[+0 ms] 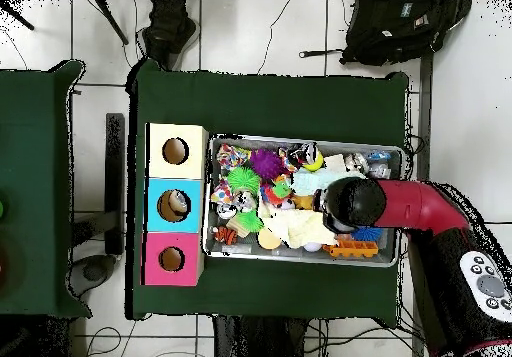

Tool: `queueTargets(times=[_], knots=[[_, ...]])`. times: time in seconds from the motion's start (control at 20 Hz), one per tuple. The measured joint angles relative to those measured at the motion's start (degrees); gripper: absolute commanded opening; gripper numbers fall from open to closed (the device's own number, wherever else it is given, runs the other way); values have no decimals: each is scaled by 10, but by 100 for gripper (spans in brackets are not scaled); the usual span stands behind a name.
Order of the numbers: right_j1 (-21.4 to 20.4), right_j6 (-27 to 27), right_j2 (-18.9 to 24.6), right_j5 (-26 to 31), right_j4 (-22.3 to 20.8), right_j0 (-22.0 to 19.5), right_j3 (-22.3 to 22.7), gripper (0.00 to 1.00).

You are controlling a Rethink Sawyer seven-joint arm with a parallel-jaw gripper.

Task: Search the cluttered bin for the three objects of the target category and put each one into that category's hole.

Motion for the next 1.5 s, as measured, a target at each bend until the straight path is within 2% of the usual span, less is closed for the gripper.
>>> queueTargets(times=[0.6, 0.95, 1.5], knots=[[-6, 0, 0, -2, -33, -5, 48, 100], [-10, 0, 0, -27, -42, -17, 76, 100], [-21, 0, 2, -44, -43, -33, 89, 100]])
